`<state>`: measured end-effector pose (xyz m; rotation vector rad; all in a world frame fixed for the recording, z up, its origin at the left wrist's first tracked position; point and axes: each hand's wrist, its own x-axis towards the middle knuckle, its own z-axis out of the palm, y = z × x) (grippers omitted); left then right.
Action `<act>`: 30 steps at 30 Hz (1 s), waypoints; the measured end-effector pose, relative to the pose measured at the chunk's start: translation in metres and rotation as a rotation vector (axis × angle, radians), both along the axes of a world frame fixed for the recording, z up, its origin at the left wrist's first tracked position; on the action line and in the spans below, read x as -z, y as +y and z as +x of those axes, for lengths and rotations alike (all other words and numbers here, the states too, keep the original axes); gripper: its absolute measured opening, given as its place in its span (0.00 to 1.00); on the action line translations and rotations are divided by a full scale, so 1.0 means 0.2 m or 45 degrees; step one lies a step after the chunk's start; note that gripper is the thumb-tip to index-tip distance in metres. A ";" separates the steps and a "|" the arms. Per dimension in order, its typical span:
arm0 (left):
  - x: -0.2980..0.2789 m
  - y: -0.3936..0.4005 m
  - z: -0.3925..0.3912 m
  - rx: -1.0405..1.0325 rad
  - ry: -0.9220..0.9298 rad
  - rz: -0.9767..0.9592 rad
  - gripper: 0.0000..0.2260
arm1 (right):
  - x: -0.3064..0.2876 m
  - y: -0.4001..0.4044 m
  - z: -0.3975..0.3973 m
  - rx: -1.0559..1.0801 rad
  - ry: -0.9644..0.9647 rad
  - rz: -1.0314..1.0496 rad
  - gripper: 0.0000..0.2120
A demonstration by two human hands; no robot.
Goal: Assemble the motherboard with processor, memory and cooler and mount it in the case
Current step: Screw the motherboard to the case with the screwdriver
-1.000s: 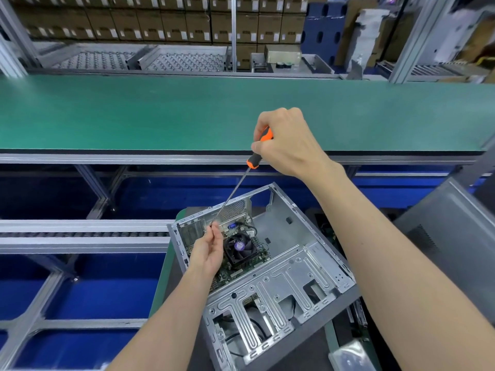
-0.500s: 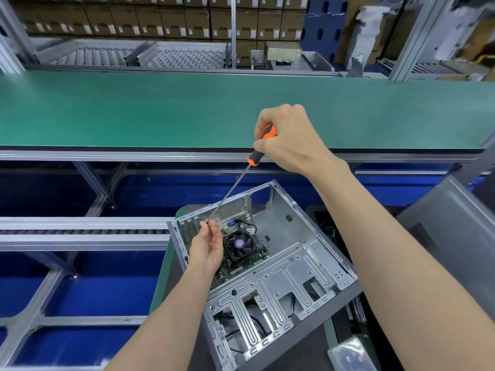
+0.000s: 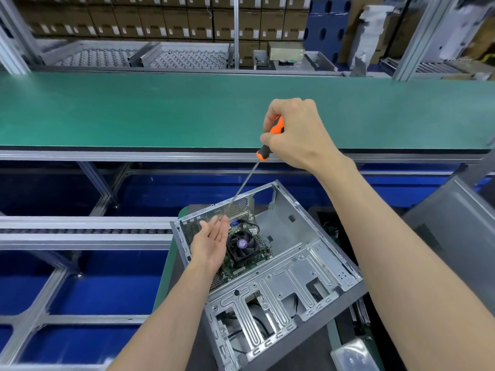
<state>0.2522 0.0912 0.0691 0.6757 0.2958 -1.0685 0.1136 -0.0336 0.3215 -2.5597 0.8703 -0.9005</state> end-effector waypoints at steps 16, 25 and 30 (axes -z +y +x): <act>0.08 0.21 0.34 0.173 -1.781 1.019 0.16 | 0.34 0.15 0.43 -0.285 0.208 0.008 0.05; 0.10 0.21 0.33 0.082 -1.738 0.971 0.14 | 0.48 0.17 0.56 -0.373 0.323 0.083 0.06; 0.12 0.20 0.34 0.056 -1.715 0.951 0.14 | 0.51 0.17 0.59 -0.383 0.333 0.095 0.06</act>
